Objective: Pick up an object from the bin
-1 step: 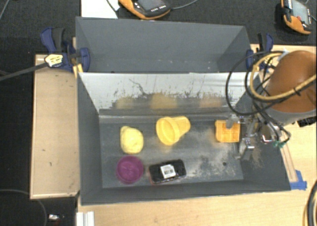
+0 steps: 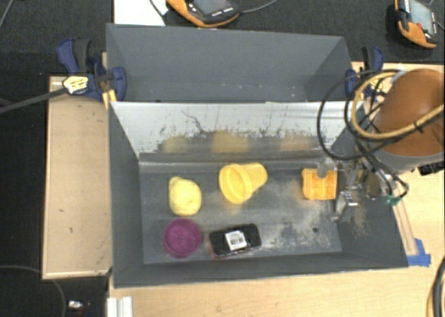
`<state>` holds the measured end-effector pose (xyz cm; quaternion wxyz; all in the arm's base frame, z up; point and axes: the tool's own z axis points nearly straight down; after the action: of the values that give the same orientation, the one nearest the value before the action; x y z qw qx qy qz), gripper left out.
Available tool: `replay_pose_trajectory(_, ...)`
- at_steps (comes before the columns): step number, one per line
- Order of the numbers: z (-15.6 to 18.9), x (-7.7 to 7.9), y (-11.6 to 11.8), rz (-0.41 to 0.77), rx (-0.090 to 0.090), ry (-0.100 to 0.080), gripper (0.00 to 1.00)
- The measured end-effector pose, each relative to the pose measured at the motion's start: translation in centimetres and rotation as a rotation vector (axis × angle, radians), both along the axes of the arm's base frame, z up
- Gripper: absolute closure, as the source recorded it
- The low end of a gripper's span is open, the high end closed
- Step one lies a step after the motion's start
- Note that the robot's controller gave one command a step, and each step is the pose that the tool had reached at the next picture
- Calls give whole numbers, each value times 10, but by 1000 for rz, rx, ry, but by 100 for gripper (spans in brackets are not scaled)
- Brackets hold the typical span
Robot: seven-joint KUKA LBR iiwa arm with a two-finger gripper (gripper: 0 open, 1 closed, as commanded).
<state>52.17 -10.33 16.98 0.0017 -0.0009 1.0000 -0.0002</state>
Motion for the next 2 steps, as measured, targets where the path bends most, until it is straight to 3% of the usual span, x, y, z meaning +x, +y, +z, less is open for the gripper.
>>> replay_pose_trajectory(1, -102, 57, -42, -257, 0, -1, 0)
replay_pose_trajectory(2, -99, 60, -37, -173, 1, -8, 0)
